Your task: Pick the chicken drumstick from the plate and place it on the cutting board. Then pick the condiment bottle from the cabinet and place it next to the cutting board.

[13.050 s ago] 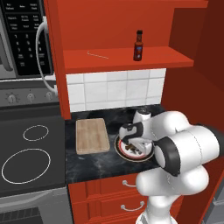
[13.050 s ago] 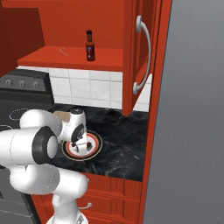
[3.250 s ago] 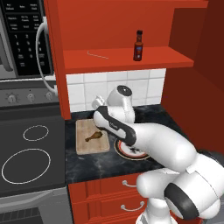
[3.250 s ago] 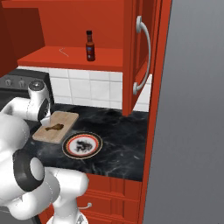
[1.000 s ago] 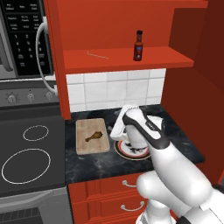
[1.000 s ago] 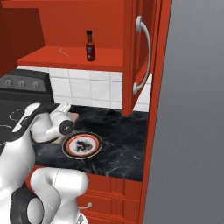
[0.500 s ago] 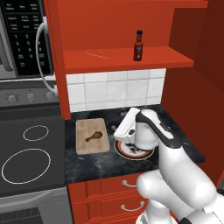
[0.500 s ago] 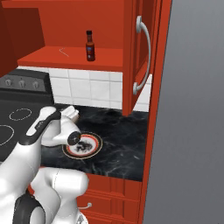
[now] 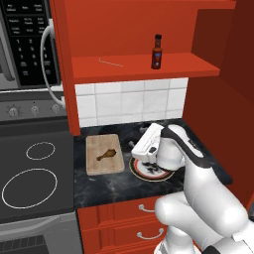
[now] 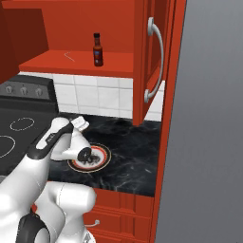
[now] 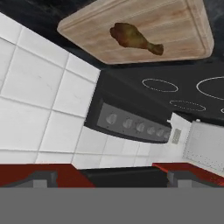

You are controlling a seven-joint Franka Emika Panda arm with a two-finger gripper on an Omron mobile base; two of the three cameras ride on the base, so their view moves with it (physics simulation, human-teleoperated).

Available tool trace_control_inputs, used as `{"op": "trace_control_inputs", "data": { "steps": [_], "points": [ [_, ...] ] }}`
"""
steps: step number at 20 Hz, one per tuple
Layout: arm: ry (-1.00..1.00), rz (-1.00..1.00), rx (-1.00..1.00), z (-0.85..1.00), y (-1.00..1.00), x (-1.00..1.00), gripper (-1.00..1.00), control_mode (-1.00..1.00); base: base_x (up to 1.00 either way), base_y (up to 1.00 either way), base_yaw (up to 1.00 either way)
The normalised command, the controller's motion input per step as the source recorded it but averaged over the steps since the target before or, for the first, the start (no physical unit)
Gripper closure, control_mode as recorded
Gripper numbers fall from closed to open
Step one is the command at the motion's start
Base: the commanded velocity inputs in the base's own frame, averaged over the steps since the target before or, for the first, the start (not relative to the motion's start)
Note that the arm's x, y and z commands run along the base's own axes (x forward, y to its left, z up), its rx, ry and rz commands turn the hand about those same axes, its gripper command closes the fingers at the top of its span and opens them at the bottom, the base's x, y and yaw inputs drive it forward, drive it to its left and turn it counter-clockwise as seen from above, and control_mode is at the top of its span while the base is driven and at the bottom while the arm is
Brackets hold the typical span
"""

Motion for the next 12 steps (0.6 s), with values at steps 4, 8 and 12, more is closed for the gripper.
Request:
{"op": "trace_control_inputs", "data": {
  "steps": [4, 8, 12],
  "points": [
    [0.00, 0.00, 0.08, 0.00, -0.10, 0.00, -1.00, -1.00, 0.00, 0.00, 0.00],
    [0.00, 0.00, 0.04, 0.00, -0.08, -0.01, -1.00, -1.00, 0.00, 0.00, 0.00],
    [-0.01, -0.01, 0.00, 0.06, 0.00, 0.00, -1.00, -1.00, 0.00, 0.00, 0.00]
  ]
}}
